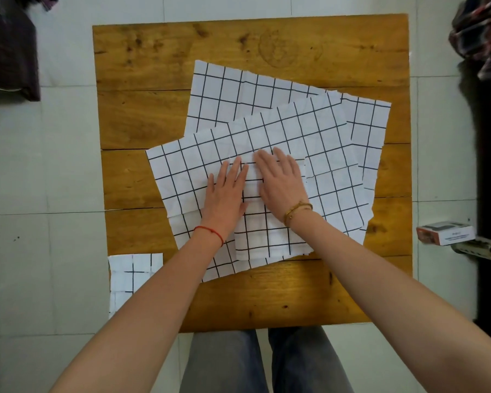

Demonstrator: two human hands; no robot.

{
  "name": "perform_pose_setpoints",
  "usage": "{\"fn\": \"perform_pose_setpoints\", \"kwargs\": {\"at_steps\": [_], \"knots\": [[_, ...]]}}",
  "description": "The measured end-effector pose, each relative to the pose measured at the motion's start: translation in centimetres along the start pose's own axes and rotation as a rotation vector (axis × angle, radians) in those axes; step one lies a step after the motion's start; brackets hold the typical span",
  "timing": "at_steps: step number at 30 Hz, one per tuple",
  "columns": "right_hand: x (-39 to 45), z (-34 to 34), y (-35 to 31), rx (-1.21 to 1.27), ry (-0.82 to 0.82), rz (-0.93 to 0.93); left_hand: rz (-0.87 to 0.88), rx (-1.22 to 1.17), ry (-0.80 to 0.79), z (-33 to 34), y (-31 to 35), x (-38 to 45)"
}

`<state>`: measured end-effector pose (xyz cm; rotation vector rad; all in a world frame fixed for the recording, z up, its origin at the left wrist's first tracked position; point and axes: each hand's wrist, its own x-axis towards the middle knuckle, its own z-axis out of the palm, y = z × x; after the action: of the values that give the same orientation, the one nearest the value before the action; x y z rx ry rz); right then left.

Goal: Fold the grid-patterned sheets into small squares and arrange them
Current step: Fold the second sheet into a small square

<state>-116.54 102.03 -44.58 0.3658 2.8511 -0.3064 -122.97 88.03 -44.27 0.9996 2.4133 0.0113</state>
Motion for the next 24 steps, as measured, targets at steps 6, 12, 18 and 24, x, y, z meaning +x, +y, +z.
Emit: {"fn": "perform_pose_setpoints", "kwargs": {"at_steps": [6,12,18,24], "knots": [[0.6,1.0,-1.3,-0.149,-0.185,-0.062,-0.053,0.010,0.002,0.2,-0.2,0.1],[-1.7,0.6,2.9,-0.152,-0.161,0.082,-0.049,-0.003,-0.023,0.2,-0.5,0.1],[-3.1,-0.5,6.6,-0.093,-0.083,0.244,-0.037,0.003,-0.035,0.3,-0.6,0.1],[-1.9,-1.5,4.3,-0.060,-0.062,-0.023,-0.035,0.014,0.030,0.5,-0.3,-0.3]]}}
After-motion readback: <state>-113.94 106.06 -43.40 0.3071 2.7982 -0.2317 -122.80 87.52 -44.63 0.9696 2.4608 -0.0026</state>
